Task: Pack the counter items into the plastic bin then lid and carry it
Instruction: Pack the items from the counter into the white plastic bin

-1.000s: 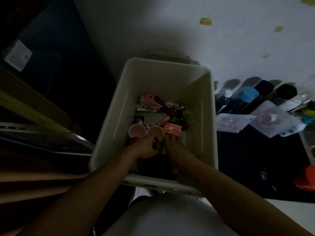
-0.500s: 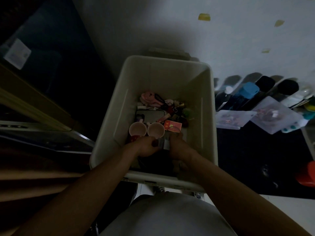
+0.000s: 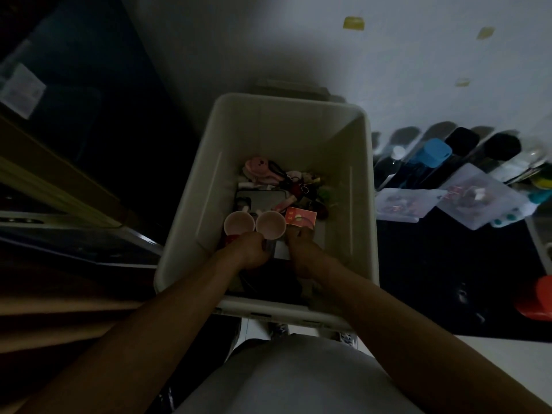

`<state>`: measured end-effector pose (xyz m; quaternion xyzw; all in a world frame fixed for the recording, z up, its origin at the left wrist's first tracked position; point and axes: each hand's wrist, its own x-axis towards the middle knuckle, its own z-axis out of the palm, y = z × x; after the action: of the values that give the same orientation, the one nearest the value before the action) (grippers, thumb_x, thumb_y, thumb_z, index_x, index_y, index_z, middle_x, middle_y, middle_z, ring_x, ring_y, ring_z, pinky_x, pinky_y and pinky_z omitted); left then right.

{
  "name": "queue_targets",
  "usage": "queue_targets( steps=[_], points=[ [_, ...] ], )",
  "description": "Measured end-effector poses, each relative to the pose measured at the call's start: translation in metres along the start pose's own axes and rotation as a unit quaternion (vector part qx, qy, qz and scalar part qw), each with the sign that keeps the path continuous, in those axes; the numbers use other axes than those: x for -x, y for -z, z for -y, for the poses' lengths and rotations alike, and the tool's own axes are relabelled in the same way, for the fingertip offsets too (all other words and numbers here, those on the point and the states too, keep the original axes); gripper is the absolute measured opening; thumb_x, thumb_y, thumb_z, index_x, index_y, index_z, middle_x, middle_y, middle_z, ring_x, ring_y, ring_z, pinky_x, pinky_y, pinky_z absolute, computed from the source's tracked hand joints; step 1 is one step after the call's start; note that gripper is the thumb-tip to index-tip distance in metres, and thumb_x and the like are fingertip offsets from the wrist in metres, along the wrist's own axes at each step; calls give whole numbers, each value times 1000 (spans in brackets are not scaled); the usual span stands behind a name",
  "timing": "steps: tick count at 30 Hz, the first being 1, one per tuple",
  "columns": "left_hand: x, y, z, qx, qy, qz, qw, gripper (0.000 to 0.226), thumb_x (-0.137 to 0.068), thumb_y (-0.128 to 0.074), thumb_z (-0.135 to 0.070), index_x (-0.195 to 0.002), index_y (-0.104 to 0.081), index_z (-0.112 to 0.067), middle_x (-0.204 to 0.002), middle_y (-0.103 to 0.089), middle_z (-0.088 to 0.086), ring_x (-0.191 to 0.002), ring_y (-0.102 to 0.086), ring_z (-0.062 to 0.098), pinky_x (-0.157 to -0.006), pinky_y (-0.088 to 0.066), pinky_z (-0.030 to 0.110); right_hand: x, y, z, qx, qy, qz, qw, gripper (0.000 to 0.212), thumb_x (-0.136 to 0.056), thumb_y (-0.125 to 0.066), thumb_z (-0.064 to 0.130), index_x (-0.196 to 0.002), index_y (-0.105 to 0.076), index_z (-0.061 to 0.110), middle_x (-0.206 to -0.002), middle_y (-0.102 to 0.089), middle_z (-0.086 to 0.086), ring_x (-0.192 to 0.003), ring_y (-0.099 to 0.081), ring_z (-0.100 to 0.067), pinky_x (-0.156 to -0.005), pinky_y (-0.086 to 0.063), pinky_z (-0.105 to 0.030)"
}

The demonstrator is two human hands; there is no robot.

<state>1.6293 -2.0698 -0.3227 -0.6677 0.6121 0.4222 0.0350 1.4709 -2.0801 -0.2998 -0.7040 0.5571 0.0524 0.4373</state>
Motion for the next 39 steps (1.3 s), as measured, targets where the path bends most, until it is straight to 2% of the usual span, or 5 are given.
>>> queue_targets(
  steps=[2, 6, 18, 23, 39],
  points=[
    [-1, 0, 0, -17, 9, -9, 1000, 41, -96, -46, -47, -93, -66, -11, -105, -70, 10, -87, -63, 24, -77, -51, 31, 3, 4, 5, 34, -4, 7, 999, 68, -94, -60, 18, -150, -22, 8, -150, -29, -21, -128, -45, -37, -100, -41, -28],
    [0, 3, -2, -33, 3, -41, 999, 35, -94, -52, -41, -84, -59, -9, -91, -65, 12, -80, -60, 25, -68, -48, 31, 16, 25, 10, 11, 9, 7, 1000, 46, -97, -52, 5, -142, -41, 3, -143, -45, -17, -126, -47, -32, -77, -44, -5],
    [20, 27, -51, 80, -154, -115, 978, 48, -96, -58, -25, -142, -47, -25, -111, -64, -8, -78, -57, -9, -62, -39, 0, 53, 91, 5, -76, 86, -60, 992, 39, -93, -62, 25, -130, -51, 19, -120, -60, 0, -105, -60, -15, -89, -53, -32],
    [19, 37, -73, 87, -172, -136, 972, 13, -92, -61, -27, -102, -64, -20, -95, -68, -6, -87, -65, 8, -79, -56, 36, 74, 111, -6, -128, 120, -102, 979, 46, -93, -63, 28, -135, -48, 21, -119, -58, 9, -106, -59, -5, -86, -53, -23],
    [30, 42, -207, 117, -320, -120, 932, 14, -94, -60, -22, -107, -61, -25, -101, -66, -8, -94, -63, 4, -83, -52, 26, 133, 163, -77, -204, 115, -244, 941, 40, -93, -63, 27, -131, -52, 25, -118, -60, 12, -107, -58, 0, -89, -48, -13]
  ],
)
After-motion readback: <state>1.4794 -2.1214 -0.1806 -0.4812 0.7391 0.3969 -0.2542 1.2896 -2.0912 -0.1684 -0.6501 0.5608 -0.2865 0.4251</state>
